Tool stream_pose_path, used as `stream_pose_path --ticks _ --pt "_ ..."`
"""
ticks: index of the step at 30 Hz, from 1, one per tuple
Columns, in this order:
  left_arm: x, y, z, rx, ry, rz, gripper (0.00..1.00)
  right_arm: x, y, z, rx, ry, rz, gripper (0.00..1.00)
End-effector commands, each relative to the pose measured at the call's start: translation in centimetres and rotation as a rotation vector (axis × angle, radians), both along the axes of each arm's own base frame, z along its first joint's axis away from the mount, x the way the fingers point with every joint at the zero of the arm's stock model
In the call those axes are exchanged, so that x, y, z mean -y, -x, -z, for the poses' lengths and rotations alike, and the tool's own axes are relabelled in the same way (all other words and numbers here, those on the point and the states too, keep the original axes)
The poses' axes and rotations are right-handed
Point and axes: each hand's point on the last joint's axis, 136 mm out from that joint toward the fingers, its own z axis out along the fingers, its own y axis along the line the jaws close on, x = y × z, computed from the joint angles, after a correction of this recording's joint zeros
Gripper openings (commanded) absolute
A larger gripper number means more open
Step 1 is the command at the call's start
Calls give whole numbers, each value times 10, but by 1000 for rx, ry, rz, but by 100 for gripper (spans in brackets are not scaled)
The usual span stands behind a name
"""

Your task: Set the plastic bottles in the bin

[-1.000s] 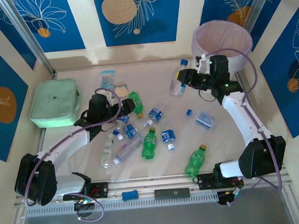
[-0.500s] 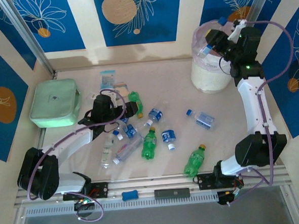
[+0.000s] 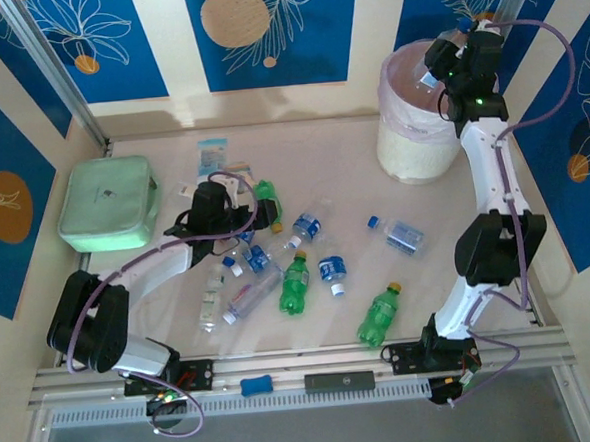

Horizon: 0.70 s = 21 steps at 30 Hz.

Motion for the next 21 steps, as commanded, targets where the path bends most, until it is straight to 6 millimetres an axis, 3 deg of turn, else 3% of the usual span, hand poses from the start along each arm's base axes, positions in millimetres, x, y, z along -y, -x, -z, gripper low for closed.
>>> stream_pose_path --ticks 1,8,11,17,21 --pt "1 -2 -9 46 -21 15 100 10 -8 4 -36 54 47 42" --pt "-14 5 -6 52 -51 -29 100 4 -28 43 -152 52 22 45" --pt "-16 5 -9 60 -54 -40 100 2 -33 51 -181 54 20 49" --pt "-17 3 -12 70 -49 -48 100 0 -34 41 -186 58 11 71" --pt "-16 2 -15 75 -48 -48 100 -5 -25 17 -168 68 -5 77"
